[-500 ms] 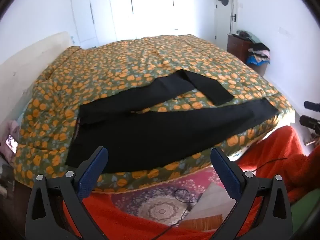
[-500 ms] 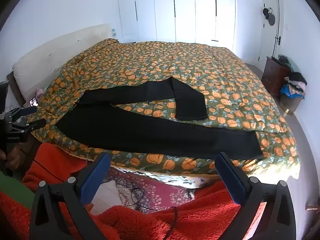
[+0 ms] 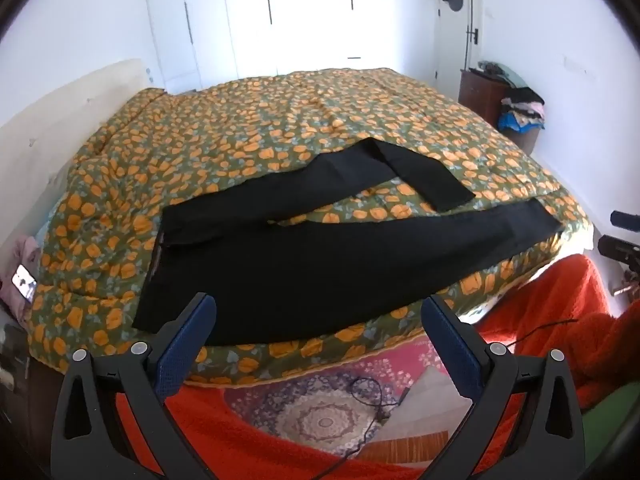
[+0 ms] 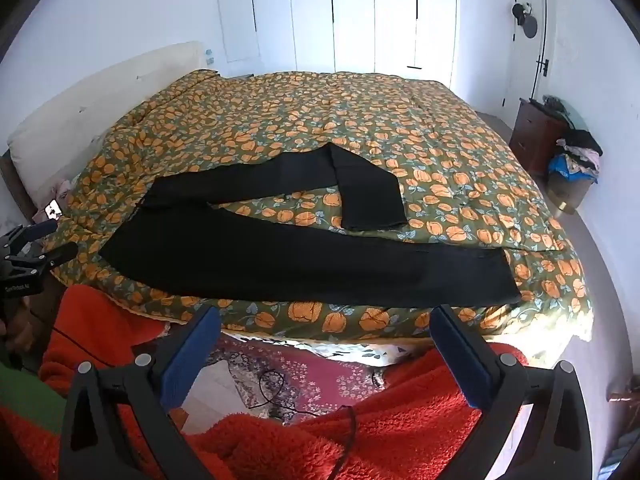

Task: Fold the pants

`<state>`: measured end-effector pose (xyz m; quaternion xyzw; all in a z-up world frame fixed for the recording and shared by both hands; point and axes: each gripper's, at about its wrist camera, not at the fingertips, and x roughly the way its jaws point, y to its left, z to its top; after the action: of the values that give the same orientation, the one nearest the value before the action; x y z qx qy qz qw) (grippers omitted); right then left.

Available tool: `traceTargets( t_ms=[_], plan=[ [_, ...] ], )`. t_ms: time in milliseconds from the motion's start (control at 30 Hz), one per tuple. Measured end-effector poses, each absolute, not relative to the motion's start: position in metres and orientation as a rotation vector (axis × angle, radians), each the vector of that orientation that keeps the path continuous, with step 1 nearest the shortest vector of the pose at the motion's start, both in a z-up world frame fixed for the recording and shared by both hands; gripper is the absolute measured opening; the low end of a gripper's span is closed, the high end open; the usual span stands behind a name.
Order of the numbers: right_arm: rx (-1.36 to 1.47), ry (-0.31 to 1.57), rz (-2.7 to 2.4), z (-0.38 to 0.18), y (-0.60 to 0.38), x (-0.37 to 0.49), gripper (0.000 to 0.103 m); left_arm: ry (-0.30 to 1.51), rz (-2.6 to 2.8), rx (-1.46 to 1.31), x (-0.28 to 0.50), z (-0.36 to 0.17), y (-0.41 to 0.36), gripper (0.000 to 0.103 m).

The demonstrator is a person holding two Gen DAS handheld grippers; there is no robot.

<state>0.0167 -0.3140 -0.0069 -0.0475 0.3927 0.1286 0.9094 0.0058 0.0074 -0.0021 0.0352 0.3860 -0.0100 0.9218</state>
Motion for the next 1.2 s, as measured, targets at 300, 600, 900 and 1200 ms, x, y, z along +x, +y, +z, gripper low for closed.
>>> traceTargets(
  t_ms=[300,600,900,1200],
  plan=[
    [-0.082,0.829,0.257,-0.012,-0.313,0.027,0.103,0.794,-0.018,0.045,0.008,-0.001,0.008,0.102],
    [-0.122,0.803,0.217,-0.007,-0.314,0.025,0.103,0.8,-0.017,0.042,0.015,-0.004,0.007,0.102],
    [-0.161,0.779,0.214,-0.007,-0.308,0.021,0.103,0.8,-0.035,0.081,0.012,-0.007,-0.002,0.102],
    [-0.181,0.753,0.231,-0.004,-0.304,0.015,0.103,0.77,-0.026,0.065,0.001,0.006,-0.005,0.102]
  ],
)
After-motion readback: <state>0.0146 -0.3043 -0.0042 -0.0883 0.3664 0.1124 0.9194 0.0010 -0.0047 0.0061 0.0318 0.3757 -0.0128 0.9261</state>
